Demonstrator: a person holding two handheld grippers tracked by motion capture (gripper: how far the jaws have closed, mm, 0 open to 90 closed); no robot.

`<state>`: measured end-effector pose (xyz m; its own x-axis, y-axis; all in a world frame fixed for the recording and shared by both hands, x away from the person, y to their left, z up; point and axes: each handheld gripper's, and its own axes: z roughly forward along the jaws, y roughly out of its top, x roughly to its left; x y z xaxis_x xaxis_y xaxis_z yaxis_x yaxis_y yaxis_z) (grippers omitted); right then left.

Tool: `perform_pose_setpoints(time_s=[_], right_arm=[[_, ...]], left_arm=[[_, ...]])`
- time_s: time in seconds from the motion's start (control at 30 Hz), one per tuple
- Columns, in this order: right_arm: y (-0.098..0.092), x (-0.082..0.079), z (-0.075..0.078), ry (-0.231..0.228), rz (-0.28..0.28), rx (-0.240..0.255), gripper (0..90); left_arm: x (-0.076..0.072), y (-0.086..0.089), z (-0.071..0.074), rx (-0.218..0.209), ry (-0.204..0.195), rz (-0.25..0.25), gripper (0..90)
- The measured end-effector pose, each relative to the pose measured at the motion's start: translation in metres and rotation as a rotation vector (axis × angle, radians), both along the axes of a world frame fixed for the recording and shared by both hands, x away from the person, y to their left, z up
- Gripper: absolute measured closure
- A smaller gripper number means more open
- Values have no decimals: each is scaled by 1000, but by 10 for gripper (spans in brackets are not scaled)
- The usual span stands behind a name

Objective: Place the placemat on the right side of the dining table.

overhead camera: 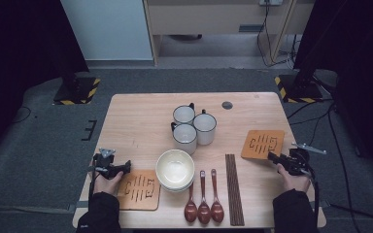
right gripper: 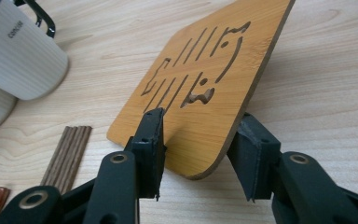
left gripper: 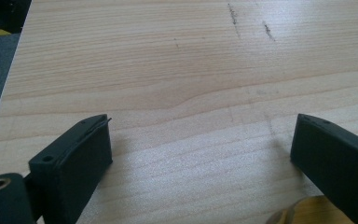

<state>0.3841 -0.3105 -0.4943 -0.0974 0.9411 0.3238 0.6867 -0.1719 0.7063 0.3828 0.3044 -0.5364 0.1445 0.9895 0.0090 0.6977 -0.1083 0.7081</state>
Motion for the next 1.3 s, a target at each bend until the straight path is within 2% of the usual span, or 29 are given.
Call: perform_pose_setpoints(time_s=[0.37,0.47,0.6,0.9,0.97,1.17,1.3], right_arm=[[-1,1,-3,21,-10,-23,535],[0,2,-5,41,-14,-57,496],[0,3,-8,73,-19,-71,493],[-7,9,-20,155,-51,-16,507],[-7,9,-19,151,-48,-72,501],[-4,9,-18,134,-49,-73,455],[-3,9,-15,88,-39,-114,403]], left_arm=[[0,0,0,-2,2,2,36],[0,0,0,-3,3,2,32],[0,0,0,-3,3,2,32],[0,0,0,-3,4,2,31],[0,0,0,-3,4,2,31],[0,0,0,-3,4,2,31],[0,0,0,-3,4,3,30]])
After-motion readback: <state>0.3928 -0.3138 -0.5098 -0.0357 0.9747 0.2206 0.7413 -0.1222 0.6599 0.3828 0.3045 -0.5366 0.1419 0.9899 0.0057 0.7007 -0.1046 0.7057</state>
